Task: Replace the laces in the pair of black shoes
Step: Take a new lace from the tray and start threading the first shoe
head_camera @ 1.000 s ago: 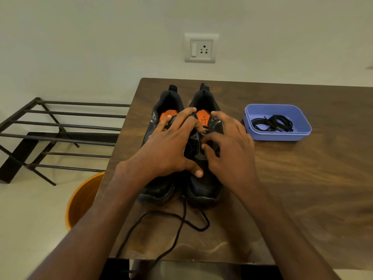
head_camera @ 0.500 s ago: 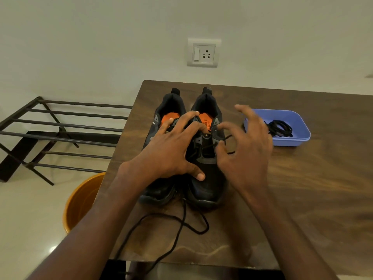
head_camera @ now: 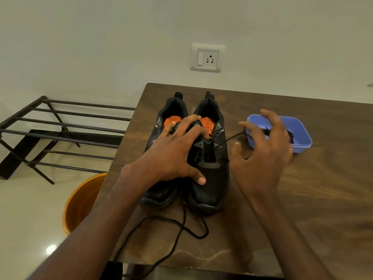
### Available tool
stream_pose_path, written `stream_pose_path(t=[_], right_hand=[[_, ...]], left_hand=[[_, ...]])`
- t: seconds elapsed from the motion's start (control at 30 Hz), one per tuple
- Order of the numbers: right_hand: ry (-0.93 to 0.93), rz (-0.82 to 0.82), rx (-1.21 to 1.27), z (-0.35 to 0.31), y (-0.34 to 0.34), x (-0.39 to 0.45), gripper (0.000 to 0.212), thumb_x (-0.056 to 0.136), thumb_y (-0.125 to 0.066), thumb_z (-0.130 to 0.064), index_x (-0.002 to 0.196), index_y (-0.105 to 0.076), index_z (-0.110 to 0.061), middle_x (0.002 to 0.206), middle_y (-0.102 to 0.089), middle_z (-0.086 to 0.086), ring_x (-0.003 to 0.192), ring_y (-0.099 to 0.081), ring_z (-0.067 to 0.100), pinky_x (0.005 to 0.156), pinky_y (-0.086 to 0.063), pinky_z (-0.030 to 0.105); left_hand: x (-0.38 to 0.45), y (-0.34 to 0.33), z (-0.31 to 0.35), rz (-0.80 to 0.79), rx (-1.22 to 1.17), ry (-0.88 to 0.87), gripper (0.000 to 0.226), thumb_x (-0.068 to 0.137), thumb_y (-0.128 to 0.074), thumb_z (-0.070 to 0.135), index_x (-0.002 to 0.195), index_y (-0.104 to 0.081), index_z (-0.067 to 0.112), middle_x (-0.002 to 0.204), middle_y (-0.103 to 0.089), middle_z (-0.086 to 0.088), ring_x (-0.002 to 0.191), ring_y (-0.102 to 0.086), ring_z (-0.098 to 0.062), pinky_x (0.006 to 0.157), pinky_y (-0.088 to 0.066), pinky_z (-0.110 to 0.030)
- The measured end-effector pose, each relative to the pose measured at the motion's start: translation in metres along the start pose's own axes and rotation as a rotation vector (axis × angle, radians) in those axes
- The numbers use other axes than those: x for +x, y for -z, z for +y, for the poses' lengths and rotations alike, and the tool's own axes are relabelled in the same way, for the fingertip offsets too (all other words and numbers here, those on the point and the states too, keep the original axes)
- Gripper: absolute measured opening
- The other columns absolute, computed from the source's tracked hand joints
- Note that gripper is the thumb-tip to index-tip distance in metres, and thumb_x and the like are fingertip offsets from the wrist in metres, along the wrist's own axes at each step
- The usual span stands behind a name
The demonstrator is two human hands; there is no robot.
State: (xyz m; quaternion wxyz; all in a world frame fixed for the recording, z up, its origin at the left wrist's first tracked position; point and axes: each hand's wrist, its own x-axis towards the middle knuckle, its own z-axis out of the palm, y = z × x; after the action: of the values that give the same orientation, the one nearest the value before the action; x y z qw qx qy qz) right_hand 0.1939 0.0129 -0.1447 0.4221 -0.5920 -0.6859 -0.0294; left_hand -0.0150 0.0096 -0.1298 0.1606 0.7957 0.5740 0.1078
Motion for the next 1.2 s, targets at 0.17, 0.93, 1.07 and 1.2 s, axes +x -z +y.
stream_pose_path(t=[0.17, 0.93, 1.07, 1.2], right_hand=[[0.133, -0.426, -0.073, -0.014, -0.019, -0.009, 0.022, 0.086, -0.075, -0.036, 0.108, -0.074, -0.036, 0.164, -0.029, -0.013, 0.155, -0.018, 0.017, 0.119, -0.014, 0.066], [-0.094, -0.220, 0.057, -0.004, -0.019, -0.006, 0.009, 0.086, -0.077, -0.021, 0.092, -0.078, -0.028, 0.129, -0.057, -0.009, 0.119, -0.055, 0.012, 0.102, -0.045, 0.056], [-0.482, -0.035, 0.231, -0.001, -0.009, 0.001, 0.008, 0.093, -0.072, -0.020, 0.100, -0.076, -0.019, 0.118, -0.060, -0.002, 0.090, -0.052, -0.006, 0.091, -0.048, 0.020], [-0.155, -0.145, 0.053, -0.005, -0.010, -0.003, 0.026, 0.092, -0.073, -0.027, 0.117, -0.069, -0.025, 0.137, -0.050, -0.001, 0.128, -0.049, 0.018, 0.105, -0.044, 0.054]], left_hand=[[-0.002, 0.001, 0.002, 0.013, -0.002, -0.019, 0.107, 0.062, -0.089, 0.063, 0.148, -0.030, 0.039, 0.168, 0.003, 0.014, 0.156, -0.002, -0.020, 0.125, 0.003, -0.042], [-0.004, 0.004, 0.005, -0.020, -0.045, 0.012, 0.090, 0.063, -0.091, 0.059, 0.138, -0.043, 0.044, 0.167, 0.007, 0.019, 0.156, 0.003, -0.032, 0.123, -0.004, -0.049], [-0.003, 0.003, 0.003, -0.004, -0.056, 0.011, 0.087, 0.060, -0.092, 0.061, 0.131, -0.044, 0.043, 0.167, 0.004, 0.018, 0.156, -0.001, -0.035, 0.125, -0.012, -0.057], [-0.003, 0.002, 0.003, 0.004, -0.042, 0.013, 0.088, 0.061, -0.091, 0.061, 0.132, -0.043, 0.041, 0.167, 0.004, 0.017, 0.156, -0.001, -0.032, 0.124, -0.008, -0.052]])
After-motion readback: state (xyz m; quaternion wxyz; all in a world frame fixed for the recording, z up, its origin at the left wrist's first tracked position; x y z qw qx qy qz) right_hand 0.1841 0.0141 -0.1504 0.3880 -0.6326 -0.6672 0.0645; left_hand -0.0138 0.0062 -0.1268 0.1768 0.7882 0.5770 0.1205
